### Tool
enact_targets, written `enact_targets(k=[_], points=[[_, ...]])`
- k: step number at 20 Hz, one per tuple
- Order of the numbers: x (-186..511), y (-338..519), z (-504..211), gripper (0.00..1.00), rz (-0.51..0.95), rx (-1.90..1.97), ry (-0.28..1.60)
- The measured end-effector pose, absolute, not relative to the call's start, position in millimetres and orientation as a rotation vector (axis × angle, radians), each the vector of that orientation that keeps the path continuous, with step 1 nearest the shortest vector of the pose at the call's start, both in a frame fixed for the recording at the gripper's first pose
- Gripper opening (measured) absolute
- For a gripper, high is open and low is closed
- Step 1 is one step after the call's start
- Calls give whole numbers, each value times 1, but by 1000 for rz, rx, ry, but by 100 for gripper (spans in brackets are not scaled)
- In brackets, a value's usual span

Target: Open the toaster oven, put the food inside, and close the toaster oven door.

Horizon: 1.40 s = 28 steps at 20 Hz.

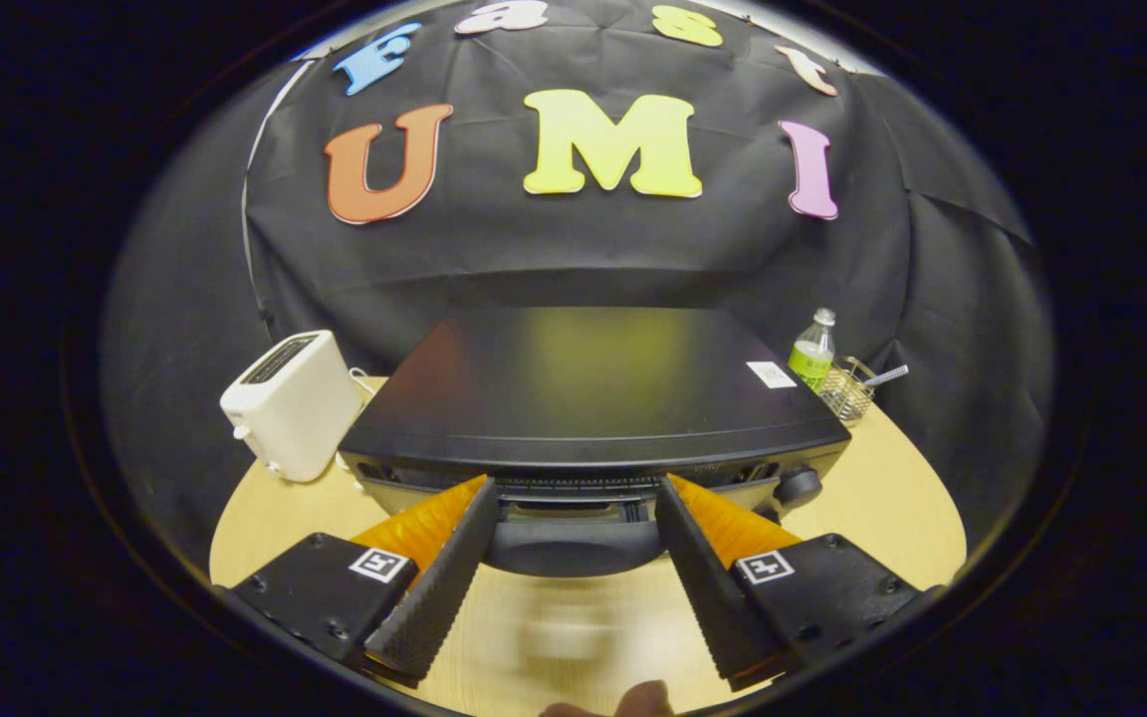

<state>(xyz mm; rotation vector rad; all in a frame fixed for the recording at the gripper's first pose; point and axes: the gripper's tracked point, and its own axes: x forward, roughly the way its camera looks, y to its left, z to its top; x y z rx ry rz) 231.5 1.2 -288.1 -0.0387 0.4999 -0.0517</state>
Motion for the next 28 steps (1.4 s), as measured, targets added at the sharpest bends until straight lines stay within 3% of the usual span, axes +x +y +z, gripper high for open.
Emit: enact_targets(k=[9,16,20,28], points=[[137,-3,-366,100,-48,-53,624],[120,-1,-386,100,-12,-87,686],[96,4,-343,100,26,-115,641],[32,54,-251,100,264,17,651]])
